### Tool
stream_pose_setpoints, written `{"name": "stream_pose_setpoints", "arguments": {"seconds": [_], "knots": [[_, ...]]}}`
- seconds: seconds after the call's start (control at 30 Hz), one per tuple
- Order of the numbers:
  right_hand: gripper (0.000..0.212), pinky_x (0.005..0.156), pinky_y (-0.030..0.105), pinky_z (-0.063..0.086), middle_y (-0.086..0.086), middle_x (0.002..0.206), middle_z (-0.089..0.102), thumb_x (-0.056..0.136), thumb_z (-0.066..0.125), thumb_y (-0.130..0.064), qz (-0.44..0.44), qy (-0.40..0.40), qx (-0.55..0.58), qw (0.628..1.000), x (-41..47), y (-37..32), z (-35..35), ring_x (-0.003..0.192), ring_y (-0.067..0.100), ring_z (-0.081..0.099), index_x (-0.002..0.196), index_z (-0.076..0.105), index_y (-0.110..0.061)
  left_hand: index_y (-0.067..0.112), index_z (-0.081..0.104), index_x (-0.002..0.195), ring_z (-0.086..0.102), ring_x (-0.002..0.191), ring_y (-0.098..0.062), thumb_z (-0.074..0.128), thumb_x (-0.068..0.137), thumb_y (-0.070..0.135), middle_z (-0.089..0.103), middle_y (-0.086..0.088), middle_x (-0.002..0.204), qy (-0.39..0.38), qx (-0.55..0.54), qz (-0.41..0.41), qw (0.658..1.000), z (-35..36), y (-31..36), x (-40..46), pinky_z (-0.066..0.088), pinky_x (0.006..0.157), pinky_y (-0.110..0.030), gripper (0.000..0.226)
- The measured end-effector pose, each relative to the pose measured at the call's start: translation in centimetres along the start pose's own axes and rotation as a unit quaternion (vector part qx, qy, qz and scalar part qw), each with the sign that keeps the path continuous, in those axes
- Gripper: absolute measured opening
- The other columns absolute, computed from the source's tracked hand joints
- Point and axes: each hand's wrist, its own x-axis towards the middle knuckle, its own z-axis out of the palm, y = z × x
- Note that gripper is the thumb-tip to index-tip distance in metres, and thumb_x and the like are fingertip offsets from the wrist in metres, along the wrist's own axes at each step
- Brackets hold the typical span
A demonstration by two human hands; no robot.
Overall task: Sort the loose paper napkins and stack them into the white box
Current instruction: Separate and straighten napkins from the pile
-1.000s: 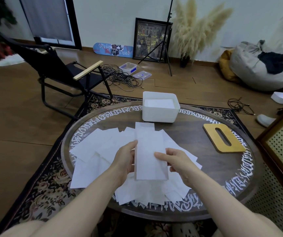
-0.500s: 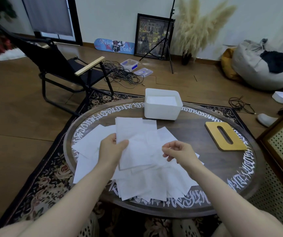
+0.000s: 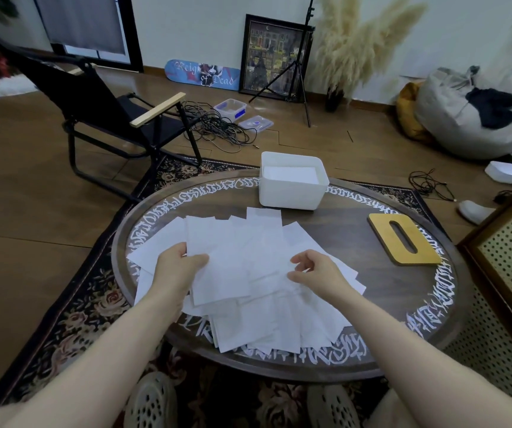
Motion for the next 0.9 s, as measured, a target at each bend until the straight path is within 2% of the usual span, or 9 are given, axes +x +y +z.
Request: {"name": "stream_pose_setpoints", "arguments": {"seconds": [0.13,0.2,0.27,0.4,0.5,0.6,0.73,0.8,0.9], "knots": [[0.036,0.067,0.023,0.042,0.005,0.104,0.061,0.082,0.072,-0.017,0.058,-0.030,0.058,0.996,0.8,-1.4,2.0,0.087,0.016,0.056,0.114,0.055,-0.015,0.009,0.063,0.100,0.062,0.083,-0.025,0.056,0.091,0.001,0.066,-0.008,0.095,0.008,-0.005,-0.005,1.000,-0.3,0.1,0.0,0.051,0.081,-0.039,0.013],[0.042,0.072,0.026,0.042,0.005,0.107,0.058,0.082,0.073,-0.019,0.091,-0.029,0.077,0.992,1.2,-1.7,2.9,0.085,0.017,0.055,0.118,0.053,-0.013,0.009,0.062,0.100,0.062,0.082,-0.022,0.055,0.092,0.002,0.066,-0.006,0.094,0.009,-0.009,-0.007,1.000,-0.6,0.2,0.0,0.051,0.077,-0.036,0.013],[0.044,0.068,0.026,0.042,0.005,0.106,0.057,0.080,0.075,-0.019,0.113,-0.023,0.101,0.988,1.5,-2.1,3.6,0.075,0.016,0.054,0.118,0.053,-0.013,0.010,0.063,0.102,0.062,0.083,-0.022,0.055,0.092,0.002,0.066,-0.005,0.095,0.008,-0.010,-0.008,1.000,-0.9,0.2,0.1,0.050,0.070,-0.030,0.014],[0.025,0.053,0.026,0.043,0.006,0.097,0.062,0.081,0.072,-0.014,0.117,-0.010,0.140,0.983,1.6,-2.8,4.4,0.061,0.017,0.053,0.101,0.057,-0.013,0.006,0.063,0.103,0.062,0.087,-0.026,0.055,0.091,0.001,0.067,-0.010,0.100,0.009,-0.002,-0.009,1.000,-1.1,0.2,0.1,0.050,0.074,-0.034,0.015],[0.009,0.059,0.031,0.048,0.002,0.080,0.059,0.081,0.068,-0.013,0.099,0.021,0.111,0.989,1.7,-2.6,4.9,0.057,0.020,0.054,0.088,0.063,-0.011,0.008,0.063,0.101,0.061,0.081,-0.022,0.055,0.091,0.000,0.067,-0.008,0.098,0.006,-0.005,-0.004,1.000,-1.2,0.4,0.0,0.048,0.067,-0.030,0.015],[0.007,0.071,0.041,0.056,0.000,0.078,0.067,0.080,0.066,-0.020,0.099,0.051,0.071,0.991,1.6,-2.5,4.7,0.061,0.023,0.060,0.081,0.070,-0.015,0.007,0.063,0.101,0.061,0.079,-0.020,0.054,0.091,0.000,0.067,-0.008,0.097,0.003,-0.007,0.000,1.000,-1.1,0.4,-0.1,0.048,0.066,-0.028,0.015],[0.008,0.074,0.046,0.058,-0.004,0.070,0.065,0.081,0.067,-0.020,0.089,0.070,0.079,0.990,1.4,-2.4,3.7,0.067,0.025,0.063,0.073,0.070,-0.018,0.008,0.064,0.099,0.062,0.083,-0.023,0.055,0.091,0.000,0.068,-0.008,0.098,0.002,-0.003,0.002,1.000,-0.9,0.5,-0.1,0.050,0.071,-0.031,0.014],[0.008,0.073,0.043,0.058,-0.004,0.070,0.064,0.082,0.067,-0.017,0.087,0.071,0.077,0.991,1.2,-2.2,2.9,0.069,0.023,0.062,0.075,0.070,-0.016,0.008,0.063,0.098,0.063,0.089,-0.027,0.055,0.091,0.001,0.068,-0.010,0.101,0.002,0.004,0.001,1.000,-0.7,0.5,-0.1,0.051,0.076,-0.035,0.013],[0.007,0.055,0.027,0.051,-0.004,0.071,0.061,0.086,0.065,-0.012,0.076,0.066,0.079,0.992,0.7,-1.6,1.4,0.064,0.016,0.057,0.079,0.068,-0.012,0.011,0.063,0.093,0.063,0.093,-0.031,0.055,0.091,0.002,0.067,-0.011,0.102,0.001,0.014,-0.001,1.000,-0.4,0.5,-0.2,0.051,0.083,-0.040,0.012]]}}
